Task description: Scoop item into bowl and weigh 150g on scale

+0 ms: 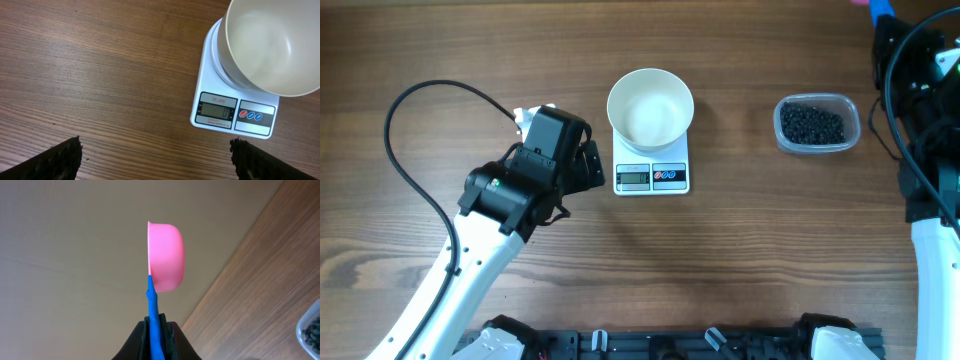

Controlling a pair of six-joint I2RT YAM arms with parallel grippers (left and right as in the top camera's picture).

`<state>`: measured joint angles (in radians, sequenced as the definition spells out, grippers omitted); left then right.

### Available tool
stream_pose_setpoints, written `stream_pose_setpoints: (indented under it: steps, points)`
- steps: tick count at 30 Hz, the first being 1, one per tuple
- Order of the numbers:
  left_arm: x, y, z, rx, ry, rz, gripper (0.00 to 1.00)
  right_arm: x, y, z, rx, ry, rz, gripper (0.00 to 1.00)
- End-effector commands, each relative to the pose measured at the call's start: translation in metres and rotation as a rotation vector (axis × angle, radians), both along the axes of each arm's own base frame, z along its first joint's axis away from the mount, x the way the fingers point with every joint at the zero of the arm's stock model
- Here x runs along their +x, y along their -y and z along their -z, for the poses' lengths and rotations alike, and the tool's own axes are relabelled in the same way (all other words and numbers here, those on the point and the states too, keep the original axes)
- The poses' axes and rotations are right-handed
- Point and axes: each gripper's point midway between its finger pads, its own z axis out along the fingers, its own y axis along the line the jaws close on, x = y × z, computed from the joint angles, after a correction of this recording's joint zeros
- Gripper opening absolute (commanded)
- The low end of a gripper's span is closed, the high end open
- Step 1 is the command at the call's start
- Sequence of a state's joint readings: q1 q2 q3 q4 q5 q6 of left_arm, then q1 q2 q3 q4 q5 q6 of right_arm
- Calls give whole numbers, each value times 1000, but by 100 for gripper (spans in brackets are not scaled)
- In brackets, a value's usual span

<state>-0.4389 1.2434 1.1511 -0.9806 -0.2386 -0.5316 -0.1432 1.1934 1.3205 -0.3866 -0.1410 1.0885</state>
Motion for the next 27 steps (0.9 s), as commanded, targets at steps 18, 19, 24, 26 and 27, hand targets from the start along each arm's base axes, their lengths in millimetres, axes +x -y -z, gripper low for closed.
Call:
stream_pose_setpoints:
  steps: [18,19,24,26,27]
  points:
    - [1,-4,0,10,7,-11,100,3,17,7,-660,-67,-104,4]
    - [1,-4,0,10,7,-11,100,4,17,5,-666,-59,-101,4]
    - [1,-4,0,10,7,-11,100,4,17,4,-736,-59,-121,4]
    - [1,-4,0,10,7,-11,100,2,17,10,-773,-82,-141,4]
    - [1,-4,0,10,7,-11,100,1,16,13,-795,-96,-154,4]
